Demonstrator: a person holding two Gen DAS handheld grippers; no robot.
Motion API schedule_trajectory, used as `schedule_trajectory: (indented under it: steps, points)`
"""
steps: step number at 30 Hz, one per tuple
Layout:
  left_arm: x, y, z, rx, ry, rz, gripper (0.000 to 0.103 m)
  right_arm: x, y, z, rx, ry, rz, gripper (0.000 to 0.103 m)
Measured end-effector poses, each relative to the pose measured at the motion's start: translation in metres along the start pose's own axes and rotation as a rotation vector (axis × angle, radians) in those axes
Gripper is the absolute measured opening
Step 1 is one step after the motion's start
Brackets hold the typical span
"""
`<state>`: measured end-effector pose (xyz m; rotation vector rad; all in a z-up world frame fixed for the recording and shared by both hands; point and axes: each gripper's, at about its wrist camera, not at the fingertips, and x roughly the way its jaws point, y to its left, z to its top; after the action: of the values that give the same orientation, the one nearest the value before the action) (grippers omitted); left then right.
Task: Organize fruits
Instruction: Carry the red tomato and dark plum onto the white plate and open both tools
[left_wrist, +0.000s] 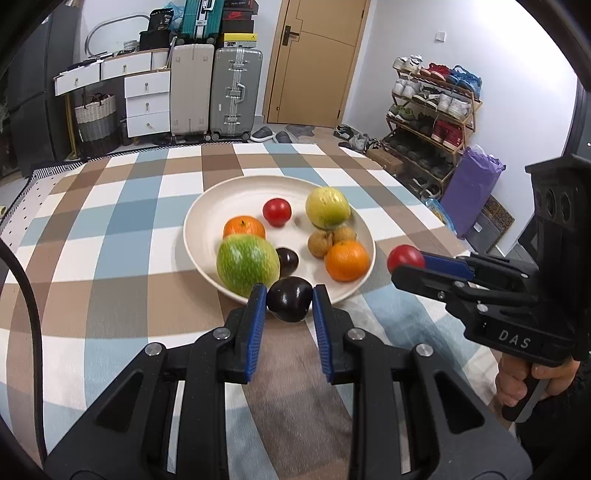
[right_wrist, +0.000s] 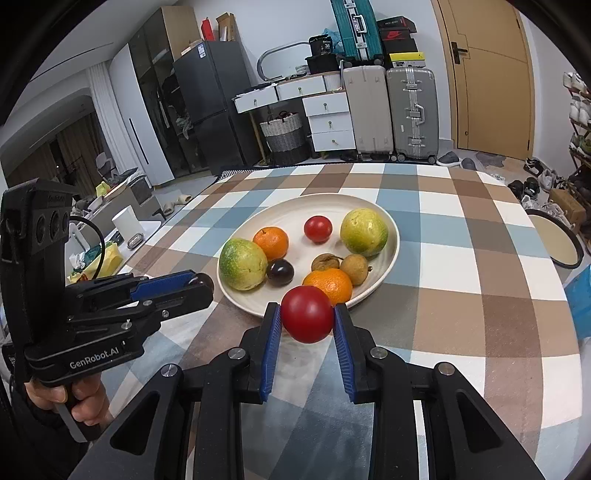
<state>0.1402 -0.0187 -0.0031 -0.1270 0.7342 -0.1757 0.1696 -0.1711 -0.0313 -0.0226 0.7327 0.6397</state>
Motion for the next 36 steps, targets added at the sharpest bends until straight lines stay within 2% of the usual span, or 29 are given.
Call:
schedule_trajectory:
  steps: [20, 36]
  points:
    - [0.028, -0.004, 0.024, 0.012, -0.015, -0.004, 0.023, 0.016, -0.007, 0.018, -0.004, -0.016, 0.005, 0.029]
    - [0.051, -0.014, 0.019, 0.053, 0.009, -0.010, 0.023, 0.042, -0.009, 0.031, -0.001, 0.003, 0.022, 0.029]
